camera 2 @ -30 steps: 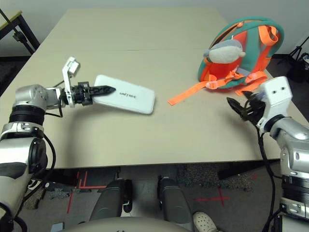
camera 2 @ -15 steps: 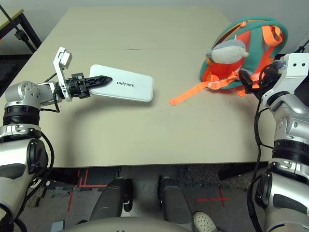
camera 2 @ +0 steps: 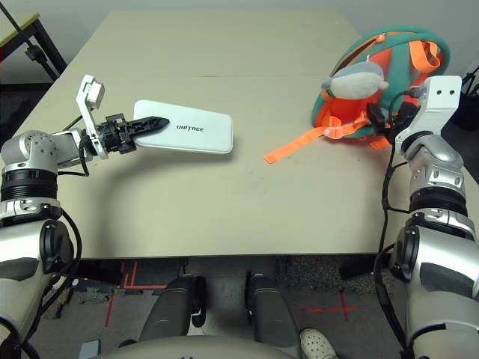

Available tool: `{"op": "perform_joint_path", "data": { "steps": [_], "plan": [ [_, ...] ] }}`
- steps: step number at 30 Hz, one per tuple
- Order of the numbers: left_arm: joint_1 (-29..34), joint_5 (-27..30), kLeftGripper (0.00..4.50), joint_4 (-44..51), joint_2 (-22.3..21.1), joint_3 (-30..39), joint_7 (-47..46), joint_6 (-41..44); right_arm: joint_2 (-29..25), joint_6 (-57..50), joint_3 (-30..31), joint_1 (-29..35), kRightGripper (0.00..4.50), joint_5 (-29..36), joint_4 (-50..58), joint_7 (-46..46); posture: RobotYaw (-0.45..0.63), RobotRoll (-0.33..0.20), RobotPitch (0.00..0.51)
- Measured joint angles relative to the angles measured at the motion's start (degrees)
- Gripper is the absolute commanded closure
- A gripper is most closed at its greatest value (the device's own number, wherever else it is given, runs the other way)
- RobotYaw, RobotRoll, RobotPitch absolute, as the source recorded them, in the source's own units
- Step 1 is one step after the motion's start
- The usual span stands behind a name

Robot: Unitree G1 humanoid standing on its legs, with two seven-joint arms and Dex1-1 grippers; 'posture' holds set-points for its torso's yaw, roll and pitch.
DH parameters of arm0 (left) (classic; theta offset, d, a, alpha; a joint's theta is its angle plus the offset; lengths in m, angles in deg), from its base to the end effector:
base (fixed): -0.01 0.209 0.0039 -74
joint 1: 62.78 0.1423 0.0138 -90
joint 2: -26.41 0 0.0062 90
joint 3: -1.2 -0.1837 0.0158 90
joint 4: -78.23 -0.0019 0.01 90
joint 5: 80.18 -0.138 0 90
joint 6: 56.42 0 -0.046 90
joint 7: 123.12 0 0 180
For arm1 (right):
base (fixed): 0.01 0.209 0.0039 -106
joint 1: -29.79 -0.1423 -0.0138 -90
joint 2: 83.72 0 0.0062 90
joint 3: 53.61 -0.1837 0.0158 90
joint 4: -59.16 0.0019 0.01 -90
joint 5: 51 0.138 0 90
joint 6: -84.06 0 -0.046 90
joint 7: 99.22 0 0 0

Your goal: Put the pencil case into the backpack and zip it.

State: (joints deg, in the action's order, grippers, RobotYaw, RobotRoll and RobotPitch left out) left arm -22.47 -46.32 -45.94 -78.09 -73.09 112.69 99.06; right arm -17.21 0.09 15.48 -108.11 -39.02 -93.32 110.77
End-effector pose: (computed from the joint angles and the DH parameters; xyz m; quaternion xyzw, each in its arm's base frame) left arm 0.3180 0.2574 0.1720 -0.3190 0.2153 -0.4256 0.8190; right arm 0.2984 -0.3490 0.1566 -0.0244 -0.0264 -0.0202 0.9992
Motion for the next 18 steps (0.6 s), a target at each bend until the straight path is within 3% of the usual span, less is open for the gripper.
{"op": "perform_joint_path", "data": {
  "steps": [4, 5, 18],
  "plan": [
    [0.6, 0.5, 3.16, 0.1, 0.0, 0.0, -0.4, 0.0, 0.0, 2.0, -0.2, 0.4, 4.39, 0.9, 0.2, 3.2, 0.11, 0.000, 0.095],
    [0.6, 0.6, 3.16, 0.1, 0.0, 0.0, -0.4, 0.0, 0.0, 2.5, -0.2, 1.2, 4.48, 1.2, 1.2, 4.7, 0.11, 0.000, 0.096],
    [-0.1, 0.6, 3.16, -1.3, 0.0, -0.5, -0.5, -1.8, 2.2, -1.0, -0.3, 11.1, 4.48, 10.0, 23.3, 17.9, 0.09, 0.000, 0.087]
  ]
}}
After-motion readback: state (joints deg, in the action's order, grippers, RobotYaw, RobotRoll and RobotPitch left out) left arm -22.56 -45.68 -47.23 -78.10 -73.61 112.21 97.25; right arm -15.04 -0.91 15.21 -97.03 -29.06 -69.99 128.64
